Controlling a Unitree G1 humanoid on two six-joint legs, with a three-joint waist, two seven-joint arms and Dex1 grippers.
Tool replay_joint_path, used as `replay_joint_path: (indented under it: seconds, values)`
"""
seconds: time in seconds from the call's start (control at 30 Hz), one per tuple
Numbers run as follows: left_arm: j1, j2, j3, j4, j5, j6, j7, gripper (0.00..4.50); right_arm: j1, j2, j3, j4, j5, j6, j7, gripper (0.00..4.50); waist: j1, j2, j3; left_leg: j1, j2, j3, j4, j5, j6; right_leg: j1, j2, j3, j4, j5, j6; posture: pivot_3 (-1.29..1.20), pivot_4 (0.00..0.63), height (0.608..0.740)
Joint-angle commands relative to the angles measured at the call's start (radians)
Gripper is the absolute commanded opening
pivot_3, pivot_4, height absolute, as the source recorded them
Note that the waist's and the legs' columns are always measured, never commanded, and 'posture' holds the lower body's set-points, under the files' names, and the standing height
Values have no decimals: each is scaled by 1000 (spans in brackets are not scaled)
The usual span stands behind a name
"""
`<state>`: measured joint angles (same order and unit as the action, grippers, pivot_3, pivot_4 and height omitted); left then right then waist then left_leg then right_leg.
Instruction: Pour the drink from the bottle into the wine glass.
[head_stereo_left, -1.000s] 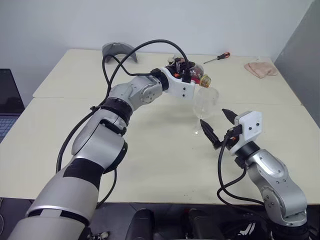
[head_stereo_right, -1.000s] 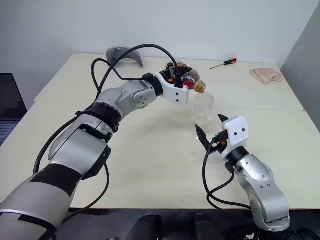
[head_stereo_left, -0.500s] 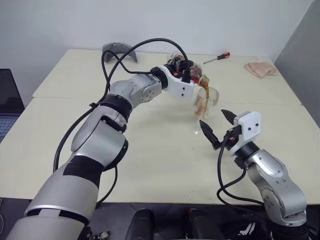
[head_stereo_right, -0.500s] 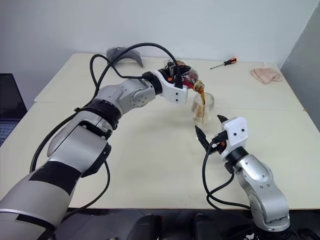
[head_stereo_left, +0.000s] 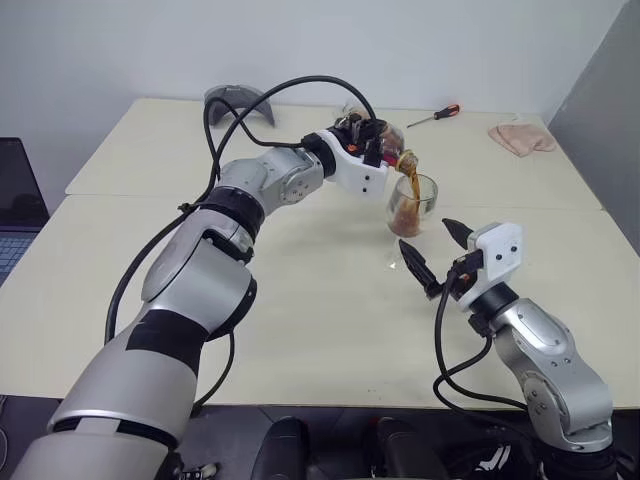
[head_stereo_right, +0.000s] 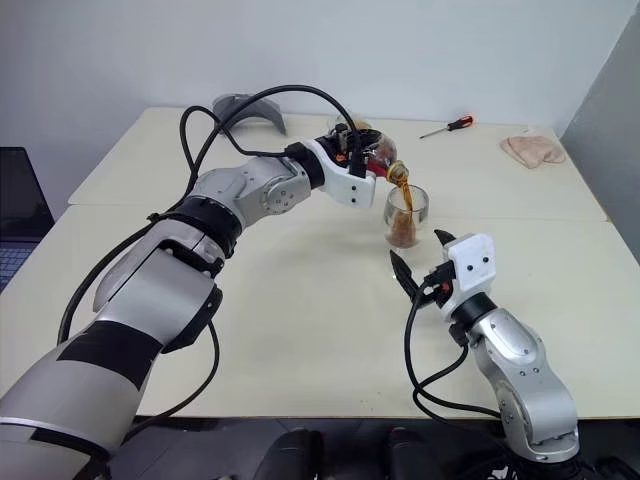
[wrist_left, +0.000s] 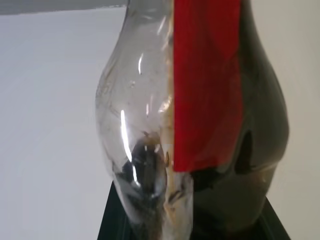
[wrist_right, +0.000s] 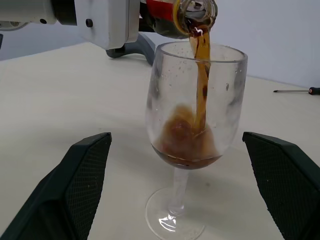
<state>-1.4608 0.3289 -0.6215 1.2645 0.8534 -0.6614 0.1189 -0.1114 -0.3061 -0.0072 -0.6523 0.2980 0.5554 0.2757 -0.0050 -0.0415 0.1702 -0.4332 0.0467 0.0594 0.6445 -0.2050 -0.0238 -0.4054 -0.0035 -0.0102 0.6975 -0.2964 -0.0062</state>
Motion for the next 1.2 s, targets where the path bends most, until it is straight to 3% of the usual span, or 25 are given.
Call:
replay_joint_path:
  seconds: [0.03, 1.2]
  values:
    - [-50, 12, 8, -15, -6, 0, 26, 791, -18, 3, -19, -24, 14, -10, -3, 4500, 0, 0, 0, 0, 0, 0, 0, 0, -1, 0, 0, 0, 0, 0, 0, 0, 150, 740]
    - [-73, 25, 14, -12, -18, -4, 21, 766, 21, 3, -11, -10, 10, -65, 30, 4500, 0, 0, 0, 0, 0, 0, 0, 1, -2, 0, 0, 0, 0, 1, -2, 0, 150, 740]
